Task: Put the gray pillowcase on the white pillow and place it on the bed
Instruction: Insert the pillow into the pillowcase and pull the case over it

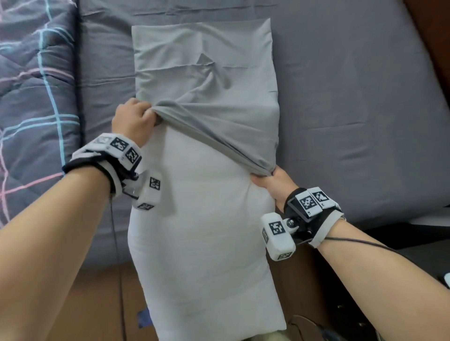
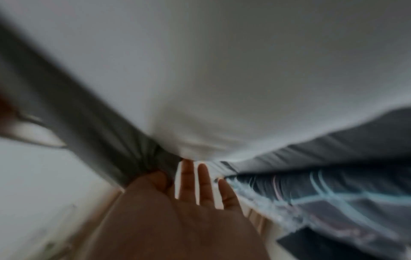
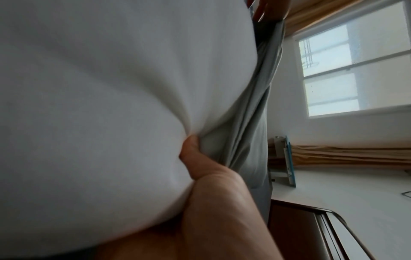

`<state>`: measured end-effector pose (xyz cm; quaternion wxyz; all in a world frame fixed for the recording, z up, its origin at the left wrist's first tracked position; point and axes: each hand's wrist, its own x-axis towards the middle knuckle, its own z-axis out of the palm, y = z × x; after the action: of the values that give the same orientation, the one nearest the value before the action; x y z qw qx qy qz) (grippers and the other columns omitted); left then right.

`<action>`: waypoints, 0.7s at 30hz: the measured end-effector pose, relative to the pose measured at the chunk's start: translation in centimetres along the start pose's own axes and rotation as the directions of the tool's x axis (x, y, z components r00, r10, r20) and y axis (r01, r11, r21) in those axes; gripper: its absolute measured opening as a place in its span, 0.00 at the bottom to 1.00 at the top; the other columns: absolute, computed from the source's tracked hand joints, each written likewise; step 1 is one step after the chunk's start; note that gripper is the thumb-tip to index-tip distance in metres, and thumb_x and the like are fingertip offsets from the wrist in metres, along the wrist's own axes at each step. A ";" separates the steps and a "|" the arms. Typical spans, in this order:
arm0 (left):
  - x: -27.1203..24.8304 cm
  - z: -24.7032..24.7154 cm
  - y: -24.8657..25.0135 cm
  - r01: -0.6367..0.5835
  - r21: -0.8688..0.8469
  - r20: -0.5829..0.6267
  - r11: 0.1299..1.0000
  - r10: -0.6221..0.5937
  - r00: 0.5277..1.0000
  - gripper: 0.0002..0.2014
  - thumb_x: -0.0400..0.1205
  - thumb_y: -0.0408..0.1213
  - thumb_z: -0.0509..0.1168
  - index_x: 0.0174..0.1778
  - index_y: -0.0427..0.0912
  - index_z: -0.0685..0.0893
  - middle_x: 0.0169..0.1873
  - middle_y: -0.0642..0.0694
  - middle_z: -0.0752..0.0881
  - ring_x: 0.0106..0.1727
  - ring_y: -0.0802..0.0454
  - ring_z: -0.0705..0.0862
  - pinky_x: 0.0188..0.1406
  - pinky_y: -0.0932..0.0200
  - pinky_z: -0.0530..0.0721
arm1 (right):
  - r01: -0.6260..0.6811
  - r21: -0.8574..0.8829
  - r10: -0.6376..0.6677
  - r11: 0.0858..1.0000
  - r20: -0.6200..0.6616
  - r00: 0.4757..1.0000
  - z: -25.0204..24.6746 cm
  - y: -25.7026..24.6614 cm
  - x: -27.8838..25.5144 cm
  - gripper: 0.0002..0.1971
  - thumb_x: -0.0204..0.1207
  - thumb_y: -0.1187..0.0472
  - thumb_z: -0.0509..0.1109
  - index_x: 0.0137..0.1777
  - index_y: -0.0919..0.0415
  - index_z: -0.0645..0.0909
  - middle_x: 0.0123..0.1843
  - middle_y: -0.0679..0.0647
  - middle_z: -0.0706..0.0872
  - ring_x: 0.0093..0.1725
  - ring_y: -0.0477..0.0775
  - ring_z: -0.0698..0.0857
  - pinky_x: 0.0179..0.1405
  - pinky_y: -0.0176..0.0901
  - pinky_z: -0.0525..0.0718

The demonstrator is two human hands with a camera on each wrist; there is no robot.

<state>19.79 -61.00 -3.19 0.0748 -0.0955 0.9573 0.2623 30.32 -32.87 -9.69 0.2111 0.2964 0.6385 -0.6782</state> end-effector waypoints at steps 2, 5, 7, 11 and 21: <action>0.6 0.0 1.1 0.017 -0.239 0.028 0.971 -0.011 1.000 0.28 0.69 0.50 0.49 0.44 0.27 0.80 0.43 0.35 0.81 0.47 0.45 0.79 0.50 0.51 0.73 | -0.020 0.033 0.019 0.999 0.019 1.000 -0.7 0.0 -0.1 0.19 0.73 0.73 0.72 0.63 0.60 0.80 0.60 0.59 0.86 0.68 0.63 0.82 0.75 0.62 0.74; 0.7 0.4 2.5 0.052 -0.334 0.042 0.941 -0.041 0.998 0.18 0.72 0.49 0.58 0.36 0.34 0.78 0.34 0.45 0.77 0.42 0.52 0.73 0.44 0.55 0.71 | -0.018 0.078 0.013 0.997 0.068 0.998 -1.7 -0.4 -0.4 0.18 0.74 0.72 0.71 0.63 0.62 0.81 0.65 0.63 0.85 0.69 0.65 0.81 0.76 0.64 0.72; 0.6 0.8 2.7 0.060 -0.261 0.052 0.964 -0.047 0.997 0.14 0.74 0.46 0.66 0.28 0.47 0.70 0.28 0.50 0.74 0.38 0.52 0.73 0.38 0.56 0.70 | -0.013 0.102 0.004 0.995 0.086 0.996 -2.2 -1.1 -0.6 0.19 0.74 0.72 0.71 0.66 0.65 0.80 0.67 0.65 0.84 0.69 0.66 0.81 0.75 0.64 0.72; 1.2 0.7 3.5 0.083 -0.140 0.027 0.987 -0.080 0.996 0.19 0.66 0.54 0.74 0.40 0.51 0.72 0.43 0.47 0.84 0.47 0.46 0.81 0.53 0.51 0.78 | -0.013 0.109 0.001 0.994 0.115 0.993 -3.2 -2.7 -0.9 0.20 0.77 0.71 0.69 0.69 0.66 0.78 0.67 0.65 0.84 0.67 0.64 0.83 0.71 0.60 0.77; -0.2 0.2 2.0 0.143 0.051 -0.181 0.988 -0.132 0.975 0.10 0.80 0.35 0.58 0.54 0.39 0.80 0.53 0.28 0.84 0.56 0.28 0.81 0.49 0.44 0.77 | -0.022 0.128 0.008 0.992 0.115 0.993 -5.2 -3.3 -0.2 0.13 0.78 0.72 0.66 0.60 0.61 0.79 0.50 0.56 0.87 0.46 0.54 0.86 0.42 0.43 0.89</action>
<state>19.53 -59.19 -2.31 0.0104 -0.1822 0.9591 0.2162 28.97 -27.46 -7.15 0.2326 0.2750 0.5780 -0.7322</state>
